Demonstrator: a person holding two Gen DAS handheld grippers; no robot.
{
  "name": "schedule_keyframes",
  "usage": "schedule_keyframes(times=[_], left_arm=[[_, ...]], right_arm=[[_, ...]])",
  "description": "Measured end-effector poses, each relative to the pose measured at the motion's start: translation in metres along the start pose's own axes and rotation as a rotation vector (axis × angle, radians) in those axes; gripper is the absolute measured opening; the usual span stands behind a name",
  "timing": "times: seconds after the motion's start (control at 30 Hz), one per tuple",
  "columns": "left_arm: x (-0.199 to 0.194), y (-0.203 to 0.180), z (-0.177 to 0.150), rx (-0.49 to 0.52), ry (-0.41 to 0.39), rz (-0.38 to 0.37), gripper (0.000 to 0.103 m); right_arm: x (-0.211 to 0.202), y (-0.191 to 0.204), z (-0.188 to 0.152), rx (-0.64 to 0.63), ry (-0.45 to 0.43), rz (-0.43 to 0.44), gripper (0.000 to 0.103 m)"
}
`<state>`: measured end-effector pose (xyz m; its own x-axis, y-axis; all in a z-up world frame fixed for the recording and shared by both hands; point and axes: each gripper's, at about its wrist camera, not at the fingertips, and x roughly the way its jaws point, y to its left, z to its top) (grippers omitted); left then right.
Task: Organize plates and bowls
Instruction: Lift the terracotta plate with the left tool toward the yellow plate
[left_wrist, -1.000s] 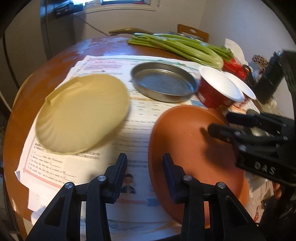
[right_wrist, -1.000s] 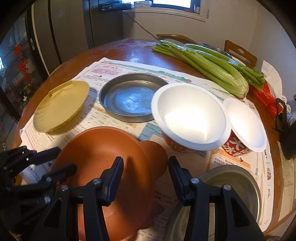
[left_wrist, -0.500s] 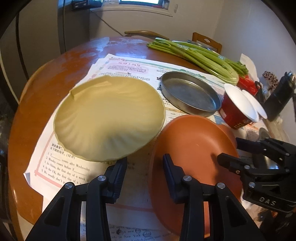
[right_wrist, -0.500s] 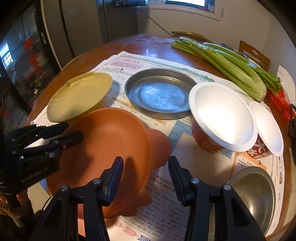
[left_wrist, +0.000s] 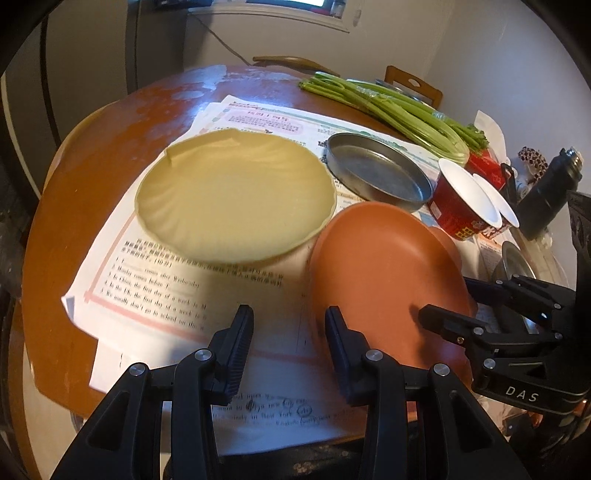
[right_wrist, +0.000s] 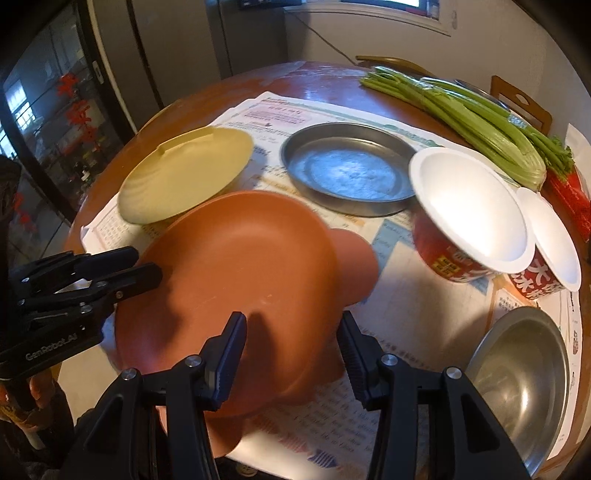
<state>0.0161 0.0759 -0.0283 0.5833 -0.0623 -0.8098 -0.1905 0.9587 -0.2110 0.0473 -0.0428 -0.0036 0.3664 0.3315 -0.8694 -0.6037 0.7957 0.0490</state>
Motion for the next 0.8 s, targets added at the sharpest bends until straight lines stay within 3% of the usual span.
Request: schedule_keyframes(times=[0.57,0.8], left_arm=[[-0.004,-0.022,-0.016,-0.005,-0.012,0.037,0.052],[-0.003,-0.030,-0.017,-0.004,-0.027,0.006,0.051]], right_arm=[[0.013,-0.030,0.022,0.044,-0.010,-0.028,0.050],[0.015,-0.016,0.016,-0.029,-0.029,-0.022,0.050]])
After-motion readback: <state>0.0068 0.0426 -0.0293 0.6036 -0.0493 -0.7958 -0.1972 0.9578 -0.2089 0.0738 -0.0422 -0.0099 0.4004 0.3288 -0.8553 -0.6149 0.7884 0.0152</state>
